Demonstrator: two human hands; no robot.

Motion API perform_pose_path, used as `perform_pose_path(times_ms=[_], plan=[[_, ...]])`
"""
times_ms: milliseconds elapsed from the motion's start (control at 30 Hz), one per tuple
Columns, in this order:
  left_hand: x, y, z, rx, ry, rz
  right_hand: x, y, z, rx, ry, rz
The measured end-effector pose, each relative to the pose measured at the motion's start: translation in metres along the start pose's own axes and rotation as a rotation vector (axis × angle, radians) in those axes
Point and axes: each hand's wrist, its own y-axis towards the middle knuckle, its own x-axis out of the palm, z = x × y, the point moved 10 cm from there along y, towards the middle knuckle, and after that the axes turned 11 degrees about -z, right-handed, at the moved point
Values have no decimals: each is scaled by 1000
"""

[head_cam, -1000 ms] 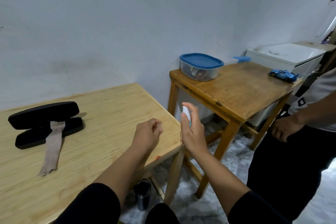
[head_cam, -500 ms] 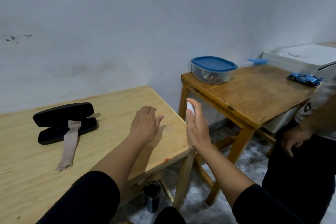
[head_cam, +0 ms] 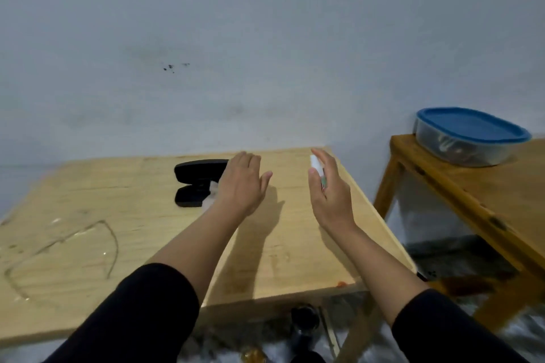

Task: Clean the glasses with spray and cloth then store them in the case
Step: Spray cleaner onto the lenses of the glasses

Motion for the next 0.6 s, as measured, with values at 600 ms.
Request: perform_pose_path(times_ms=[600], plan=[[-73, -216, -280, -556, -25, 148, 213, -15, -142, -178, 246, -310]])
